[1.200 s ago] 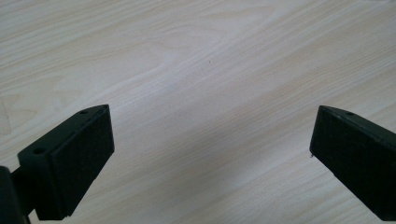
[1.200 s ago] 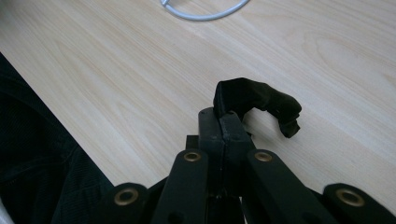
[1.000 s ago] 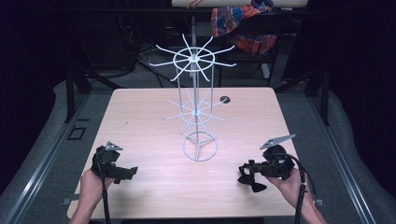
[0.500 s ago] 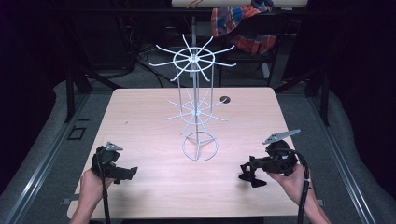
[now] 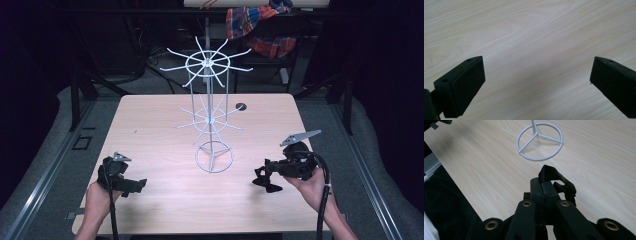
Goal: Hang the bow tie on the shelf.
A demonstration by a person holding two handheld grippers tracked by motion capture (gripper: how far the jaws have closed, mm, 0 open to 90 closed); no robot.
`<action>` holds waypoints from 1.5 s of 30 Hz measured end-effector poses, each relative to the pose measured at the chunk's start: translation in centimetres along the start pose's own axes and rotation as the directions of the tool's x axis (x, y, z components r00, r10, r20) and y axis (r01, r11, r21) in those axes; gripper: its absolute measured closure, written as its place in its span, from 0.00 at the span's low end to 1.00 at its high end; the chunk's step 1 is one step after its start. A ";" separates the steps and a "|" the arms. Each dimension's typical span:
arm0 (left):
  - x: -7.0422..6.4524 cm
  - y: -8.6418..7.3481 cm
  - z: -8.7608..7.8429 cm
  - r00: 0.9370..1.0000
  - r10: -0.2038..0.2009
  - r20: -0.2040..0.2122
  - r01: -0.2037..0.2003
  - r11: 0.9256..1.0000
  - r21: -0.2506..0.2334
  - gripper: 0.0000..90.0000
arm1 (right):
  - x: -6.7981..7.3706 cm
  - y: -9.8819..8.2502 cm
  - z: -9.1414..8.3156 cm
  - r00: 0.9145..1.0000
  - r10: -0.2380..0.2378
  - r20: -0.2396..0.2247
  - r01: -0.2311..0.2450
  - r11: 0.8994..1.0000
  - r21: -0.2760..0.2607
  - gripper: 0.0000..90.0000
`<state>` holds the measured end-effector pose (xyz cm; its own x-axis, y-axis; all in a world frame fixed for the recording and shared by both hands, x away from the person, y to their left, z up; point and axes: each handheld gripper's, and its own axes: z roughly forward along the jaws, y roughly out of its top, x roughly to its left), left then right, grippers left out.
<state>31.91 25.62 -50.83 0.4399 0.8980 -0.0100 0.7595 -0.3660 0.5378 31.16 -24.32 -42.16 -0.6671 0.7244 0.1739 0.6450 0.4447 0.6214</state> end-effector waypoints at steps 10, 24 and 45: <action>0.0 0.0 0.0 1.000 0.001 0.006 -0.001 1.000 -0.008 0.00 | -0.1 1.8 -0.3 1.000 -0.012 -0.004 0.012 0.999 -0.035 1.00; 0.0 0.0 0.1 1.000 0.003 0.010 -0.003 1.000 -0.009 0.00 | -0.1 3.8 0.0 0.999 -0.029 -0.013 0.028 0.998 -0.057 1.00; -0.1 0.0 0.1 1.000 0.010 0.017 -0.010 1.000 0.001 0.00 | 0.5 5.8 -0.4 0.998 -0.059 -0.006 0.058 0.995 -0.081 1.00</action>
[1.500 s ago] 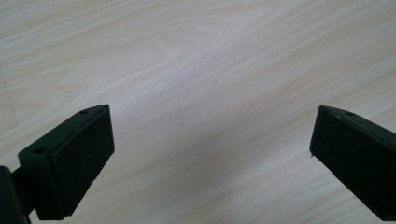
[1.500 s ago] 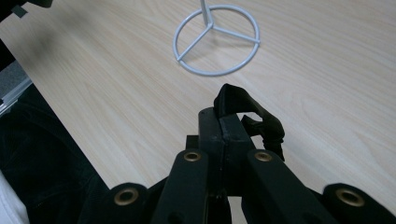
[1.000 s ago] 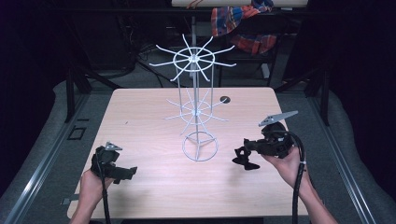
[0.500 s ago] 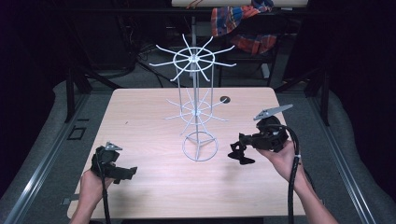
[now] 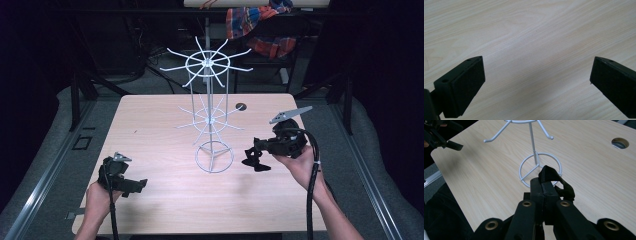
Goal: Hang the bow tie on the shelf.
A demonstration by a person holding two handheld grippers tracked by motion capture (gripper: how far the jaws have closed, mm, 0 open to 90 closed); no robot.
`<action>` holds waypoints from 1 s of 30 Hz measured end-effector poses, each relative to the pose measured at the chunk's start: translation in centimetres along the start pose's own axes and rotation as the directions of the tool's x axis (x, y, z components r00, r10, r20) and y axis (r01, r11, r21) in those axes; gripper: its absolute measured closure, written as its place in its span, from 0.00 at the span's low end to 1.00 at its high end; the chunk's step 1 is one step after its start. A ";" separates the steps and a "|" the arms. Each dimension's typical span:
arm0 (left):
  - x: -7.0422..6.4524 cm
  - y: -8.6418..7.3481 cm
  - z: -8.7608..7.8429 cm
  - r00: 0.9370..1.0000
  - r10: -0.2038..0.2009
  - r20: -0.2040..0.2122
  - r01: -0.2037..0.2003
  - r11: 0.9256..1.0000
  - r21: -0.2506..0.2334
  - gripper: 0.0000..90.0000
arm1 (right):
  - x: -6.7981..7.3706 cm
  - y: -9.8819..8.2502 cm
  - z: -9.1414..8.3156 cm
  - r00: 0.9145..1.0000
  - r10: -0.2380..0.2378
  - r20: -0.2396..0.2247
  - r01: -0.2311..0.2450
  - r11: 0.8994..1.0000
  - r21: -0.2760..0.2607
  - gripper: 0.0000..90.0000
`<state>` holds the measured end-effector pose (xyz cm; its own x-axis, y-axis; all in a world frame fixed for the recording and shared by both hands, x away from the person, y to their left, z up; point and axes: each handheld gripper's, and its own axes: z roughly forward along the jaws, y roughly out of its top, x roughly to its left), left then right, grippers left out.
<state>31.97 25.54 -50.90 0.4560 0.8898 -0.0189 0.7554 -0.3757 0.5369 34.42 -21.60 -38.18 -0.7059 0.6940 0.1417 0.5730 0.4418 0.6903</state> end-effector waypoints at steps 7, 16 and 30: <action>0.0 0.0 0.0 1.000 0.000 0.000 0.000 1.000 -0.001 0.00 | -0.1 0.7 -0.1 1.000 0.000 0.005 0.000 1.000 -0.007 1.00; 0.0 0.0 0.0 1.000 0.004 0.002 -0.004 1.000 0.004 0.00 | -0.2 1.5 0.0 1.000 0.006 0.008 -0.006 1.000 -0.024 1.00; 0.0 0.0 0.0 1.000 0.004 0.005 -0.004 1.000 0.005 0.00 | -0.6 2.3 0.0 1.000 0.009 0.015 -0.008 1.000 -0.025 0.99</action>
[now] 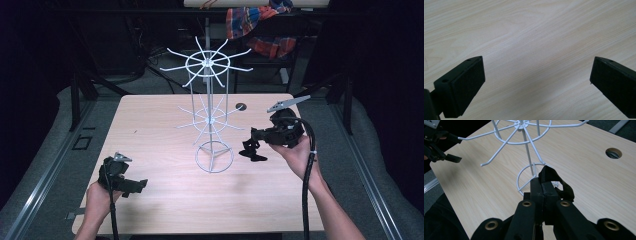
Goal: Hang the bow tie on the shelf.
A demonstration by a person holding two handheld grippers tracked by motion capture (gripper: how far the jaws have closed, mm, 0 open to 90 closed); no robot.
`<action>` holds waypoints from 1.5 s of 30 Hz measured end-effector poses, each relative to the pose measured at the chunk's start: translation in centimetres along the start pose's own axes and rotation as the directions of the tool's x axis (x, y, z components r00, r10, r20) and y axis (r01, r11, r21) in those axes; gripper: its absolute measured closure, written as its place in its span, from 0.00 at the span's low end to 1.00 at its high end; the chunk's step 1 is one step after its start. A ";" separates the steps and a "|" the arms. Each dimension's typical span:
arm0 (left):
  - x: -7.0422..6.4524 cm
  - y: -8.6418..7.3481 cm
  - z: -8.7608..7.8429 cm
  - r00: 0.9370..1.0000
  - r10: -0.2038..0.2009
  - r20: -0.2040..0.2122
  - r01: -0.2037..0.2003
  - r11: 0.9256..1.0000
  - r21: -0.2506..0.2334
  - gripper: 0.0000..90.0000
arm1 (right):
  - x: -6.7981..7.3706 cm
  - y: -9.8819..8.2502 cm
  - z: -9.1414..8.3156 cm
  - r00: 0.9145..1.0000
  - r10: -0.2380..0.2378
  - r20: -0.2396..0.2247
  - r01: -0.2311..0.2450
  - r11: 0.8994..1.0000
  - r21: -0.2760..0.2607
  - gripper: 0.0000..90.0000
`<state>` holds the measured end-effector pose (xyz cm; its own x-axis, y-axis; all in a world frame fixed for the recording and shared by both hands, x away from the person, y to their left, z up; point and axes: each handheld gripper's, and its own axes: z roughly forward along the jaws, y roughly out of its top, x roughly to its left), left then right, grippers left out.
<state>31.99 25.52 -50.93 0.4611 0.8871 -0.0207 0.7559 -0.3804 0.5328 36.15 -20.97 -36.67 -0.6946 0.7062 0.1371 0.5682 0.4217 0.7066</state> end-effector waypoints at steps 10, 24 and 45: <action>0.0 0.0 0.0 1.000 0.001 0.002 -0.001 1.000 -0.001 0.00 | -0.2 0.7 0.2 1.000 0.002 0.003 -0.002 1.000 0.002 0.99; 0.0 0.0 0.0 1.000 0.002 0.004 -0.002 1.000 -0.001 0.00 | 0.0 1.8 0.8 1.000 0.001 -0.005 -0.001 1.000 -0.005 0.99; 0.0 0.0 0.0 1.000 0.002 0.009 -0.002 1.000 -0.004 0.00 | 0.2 3.1 1.6 1.000 -0.012 -0.014 0.012 1.000 -0.003 0.99</action>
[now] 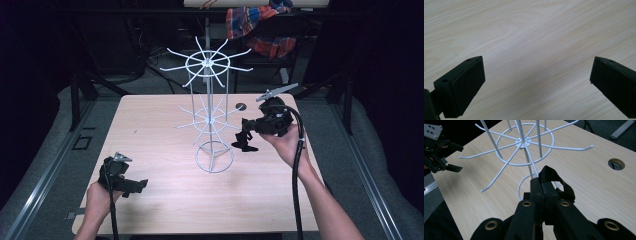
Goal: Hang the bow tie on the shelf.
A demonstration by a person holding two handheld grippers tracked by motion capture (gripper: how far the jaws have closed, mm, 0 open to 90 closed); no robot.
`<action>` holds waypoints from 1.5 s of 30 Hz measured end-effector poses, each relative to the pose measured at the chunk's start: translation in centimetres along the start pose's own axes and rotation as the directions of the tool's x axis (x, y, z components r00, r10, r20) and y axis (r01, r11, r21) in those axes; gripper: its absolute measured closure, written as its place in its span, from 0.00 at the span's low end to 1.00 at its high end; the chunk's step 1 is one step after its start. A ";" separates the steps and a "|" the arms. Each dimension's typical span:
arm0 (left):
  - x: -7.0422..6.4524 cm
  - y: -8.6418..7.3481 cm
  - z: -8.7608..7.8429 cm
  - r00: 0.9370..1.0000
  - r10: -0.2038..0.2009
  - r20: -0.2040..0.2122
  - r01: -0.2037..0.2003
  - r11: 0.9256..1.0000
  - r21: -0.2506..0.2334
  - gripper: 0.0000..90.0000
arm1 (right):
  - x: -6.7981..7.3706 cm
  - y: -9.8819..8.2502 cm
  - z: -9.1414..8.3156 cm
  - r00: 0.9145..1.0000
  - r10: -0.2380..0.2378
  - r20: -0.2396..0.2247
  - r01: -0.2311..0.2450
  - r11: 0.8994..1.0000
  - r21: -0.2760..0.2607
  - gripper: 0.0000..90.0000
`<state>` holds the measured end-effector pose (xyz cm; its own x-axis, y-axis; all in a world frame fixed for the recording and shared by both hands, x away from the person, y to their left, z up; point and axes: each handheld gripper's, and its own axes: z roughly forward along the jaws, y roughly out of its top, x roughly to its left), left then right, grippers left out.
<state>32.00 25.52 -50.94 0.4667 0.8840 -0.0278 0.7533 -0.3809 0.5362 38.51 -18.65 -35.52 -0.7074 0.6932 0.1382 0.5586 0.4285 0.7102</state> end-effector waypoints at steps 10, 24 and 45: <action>0.0 0.0 0.0 1.000 0.003 0.002 -0.003 1.000 0.005 0.00 | 0.4 0.6 0.9 1.000 -0.002 -0.012 0.002 1.000 -0.001 0.99; 0.0 0.0 0.1 1.000 0.008 0.006 -0.008 1.000 0.004 0.00 | 0.4 1.0 2.2 1.000 -0.001 -0.023 0.002 1.000 0.019 0.99; -0.1 0.0 0.2 1.000 0.014 0.009 -0.014 1.000 0.009 0.00 | 1.2 1.3 4.0 0.999 -0.025 -0.030 0.026 0.998 0.062 0.99</action>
<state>32.02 25.41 -51.08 0.4816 0.8760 -0.0281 0.7509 -0.3959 0.5286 40.16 -14.91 -37.20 -0.7335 0.6650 0.1410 0.5653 0.4815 0.6698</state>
